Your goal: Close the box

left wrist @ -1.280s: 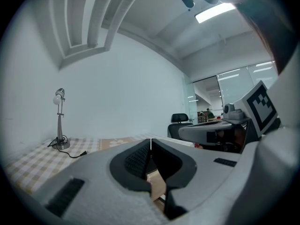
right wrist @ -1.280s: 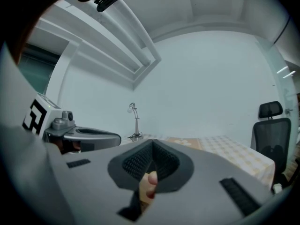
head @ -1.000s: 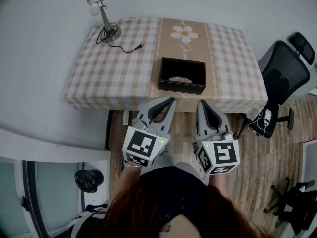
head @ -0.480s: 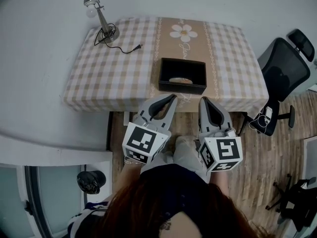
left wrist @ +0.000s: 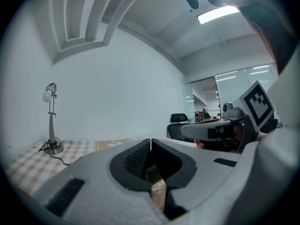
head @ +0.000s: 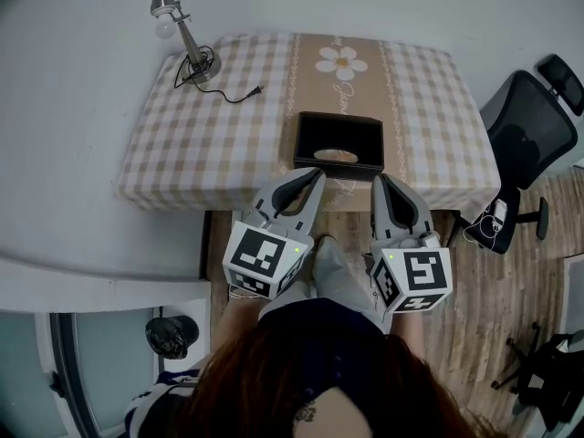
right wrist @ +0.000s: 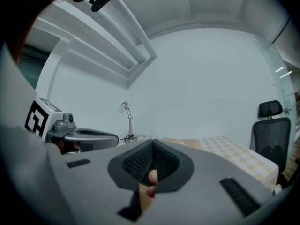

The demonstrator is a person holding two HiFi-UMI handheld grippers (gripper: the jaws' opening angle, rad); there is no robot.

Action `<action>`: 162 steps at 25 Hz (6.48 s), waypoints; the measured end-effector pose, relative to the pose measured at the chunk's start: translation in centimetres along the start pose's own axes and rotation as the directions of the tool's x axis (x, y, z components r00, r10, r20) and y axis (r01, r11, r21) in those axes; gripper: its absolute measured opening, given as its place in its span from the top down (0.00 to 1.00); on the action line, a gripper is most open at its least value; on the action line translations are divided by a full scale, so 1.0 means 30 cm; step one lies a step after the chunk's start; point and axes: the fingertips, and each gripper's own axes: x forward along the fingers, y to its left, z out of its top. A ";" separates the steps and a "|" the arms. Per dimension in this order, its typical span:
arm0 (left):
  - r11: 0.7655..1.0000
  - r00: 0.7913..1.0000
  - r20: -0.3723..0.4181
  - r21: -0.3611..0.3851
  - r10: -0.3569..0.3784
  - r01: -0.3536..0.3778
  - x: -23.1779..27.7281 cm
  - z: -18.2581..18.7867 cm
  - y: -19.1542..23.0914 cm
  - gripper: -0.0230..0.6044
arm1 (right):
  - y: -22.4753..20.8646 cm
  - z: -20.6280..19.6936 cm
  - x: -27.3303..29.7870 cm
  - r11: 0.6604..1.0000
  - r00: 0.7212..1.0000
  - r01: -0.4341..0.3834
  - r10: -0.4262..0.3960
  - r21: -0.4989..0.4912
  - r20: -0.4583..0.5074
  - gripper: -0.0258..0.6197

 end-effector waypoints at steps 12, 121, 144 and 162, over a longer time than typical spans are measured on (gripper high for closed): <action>1.000 0.999 -0.035 0.005 0.008 -0.008 0.083 -0.011 0.086 0.92 | -0.081 0.001 0.090 1.000 1.000 0.010 -0.010 0.004 -0.018 0.93; 0.916 0.871 -0.483 -0.383 -0.091 -0.117 0.570 -0.590 0.656 0.92 | -0.538 -0.554 0.744 0.977 0.807 -0.145 0.209 0.158 -0.552 0.93; 0.932 0.898 -0.437 -0.343 -0.045 -0.120 0.663 -0.508 0.747 0.92 | -0.604 -0.457 0.852 0.984 0.855 -0.128 0.173 0.125 -0.489 0.93; 0.951 0.928 -0.374 -0.281 0.014 -0.128 0.648 -0.384 0.756 0.92 | -0.600 -0.340 0.830 0.993 0.896 -0.108 0.120 0.051 -0.427 0.93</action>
